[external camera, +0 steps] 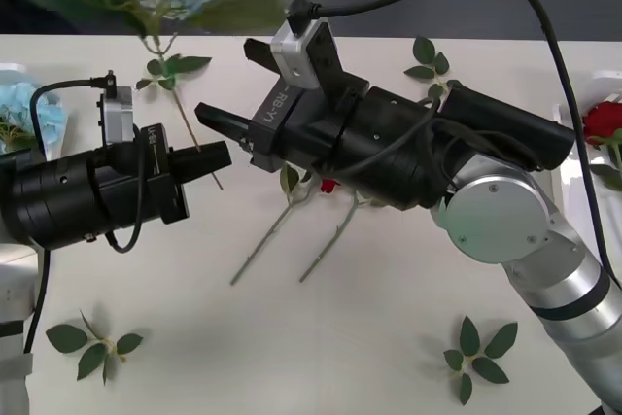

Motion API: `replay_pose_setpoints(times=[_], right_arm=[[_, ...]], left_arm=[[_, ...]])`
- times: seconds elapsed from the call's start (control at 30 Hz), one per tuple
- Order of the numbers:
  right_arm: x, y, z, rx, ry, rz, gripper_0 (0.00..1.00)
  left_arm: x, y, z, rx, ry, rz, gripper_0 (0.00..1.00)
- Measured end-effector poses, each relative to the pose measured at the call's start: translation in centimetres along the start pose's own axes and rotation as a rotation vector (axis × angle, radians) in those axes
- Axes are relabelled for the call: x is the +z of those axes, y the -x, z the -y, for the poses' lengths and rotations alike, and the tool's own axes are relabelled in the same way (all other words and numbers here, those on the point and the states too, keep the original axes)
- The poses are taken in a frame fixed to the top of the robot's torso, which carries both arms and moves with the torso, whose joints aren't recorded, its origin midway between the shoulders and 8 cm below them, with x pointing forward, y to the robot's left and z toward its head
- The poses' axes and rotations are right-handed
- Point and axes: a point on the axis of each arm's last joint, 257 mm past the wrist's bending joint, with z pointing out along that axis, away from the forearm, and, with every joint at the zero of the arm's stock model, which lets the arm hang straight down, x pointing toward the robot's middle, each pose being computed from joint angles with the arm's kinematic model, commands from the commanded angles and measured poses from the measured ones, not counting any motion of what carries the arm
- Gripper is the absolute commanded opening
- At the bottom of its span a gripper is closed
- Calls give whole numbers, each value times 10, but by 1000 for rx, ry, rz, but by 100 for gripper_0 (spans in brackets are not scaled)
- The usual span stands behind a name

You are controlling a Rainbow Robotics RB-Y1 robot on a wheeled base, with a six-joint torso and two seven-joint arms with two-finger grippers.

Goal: Put the red flowers into the right box and the blue flowers into the left box

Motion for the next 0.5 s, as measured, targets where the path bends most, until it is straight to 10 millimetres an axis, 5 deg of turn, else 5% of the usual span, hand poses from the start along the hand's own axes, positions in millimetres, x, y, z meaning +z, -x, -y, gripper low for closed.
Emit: replay_pose_setpoints(times=[0.17, 0.27, 0.37, 0.5], right_arm=[[-5, 3, 11, 20, -17, 9, 89], [-20, -16, 10, 72, 27, -62, 89], [-50, -43, 13, 111, 89, -189, 90], [-103, -59, 47, 155, 78, -312, 89]], left_arm=[[-21, -1, -16, -27, 79, 21, 0], [-36, -2, -24, -38, 133, 30, 0], [-52, -4, -30, -42, 182, 23, 0], [-70, -9, -33, -32, 226, -9, 0]])
